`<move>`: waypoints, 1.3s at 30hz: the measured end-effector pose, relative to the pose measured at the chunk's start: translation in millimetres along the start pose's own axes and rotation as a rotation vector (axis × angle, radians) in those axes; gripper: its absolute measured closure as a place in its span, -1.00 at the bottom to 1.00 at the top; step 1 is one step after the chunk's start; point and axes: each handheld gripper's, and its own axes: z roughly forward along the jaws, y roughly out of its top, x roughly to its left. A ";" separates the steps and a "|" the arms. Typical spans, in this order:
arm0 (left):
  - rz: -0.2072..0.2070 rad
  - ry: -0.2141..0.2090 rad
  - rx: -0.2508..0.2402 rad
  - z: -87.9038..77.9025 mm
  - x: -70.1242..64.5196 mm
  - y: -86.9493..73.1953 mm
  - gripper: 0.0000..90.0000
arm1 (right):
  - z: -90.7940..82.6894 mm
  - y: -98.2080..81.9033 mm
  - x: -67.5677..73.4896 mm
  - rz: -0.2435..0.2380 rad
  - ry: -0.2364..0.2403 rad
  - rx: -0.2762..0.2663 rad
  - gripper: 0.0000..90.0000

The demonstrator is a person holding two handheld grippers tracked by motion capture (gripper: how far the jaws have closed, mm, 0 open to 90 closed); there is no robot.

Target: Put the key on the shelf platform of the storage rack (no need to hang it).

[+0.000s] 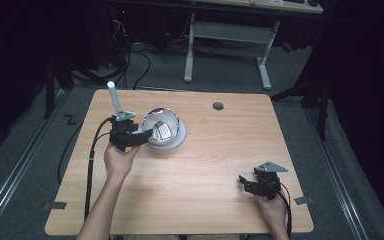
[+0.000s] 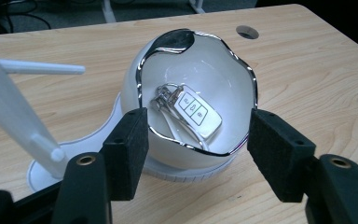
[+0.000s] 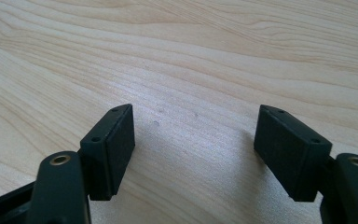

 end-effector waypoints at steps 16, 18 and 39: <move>-0.031 -0.005 -0.014 -19.3 9.2 -14.7 -0.13 | 0.0 0.0 0.0 0.000 0.000 0.000 -0.35; -0.030 -0.005 -0.016 -21.8 10.0 -16.6 -0.13 | 0.0 0.0 0.0 0.000 0.000 0.000 -0.35; -0.028 0.020 -0.020 -39.3 16.0 -34.5 -0.14 | 0.0 0.0 0.0 0.000 0.000 0.000 -0.35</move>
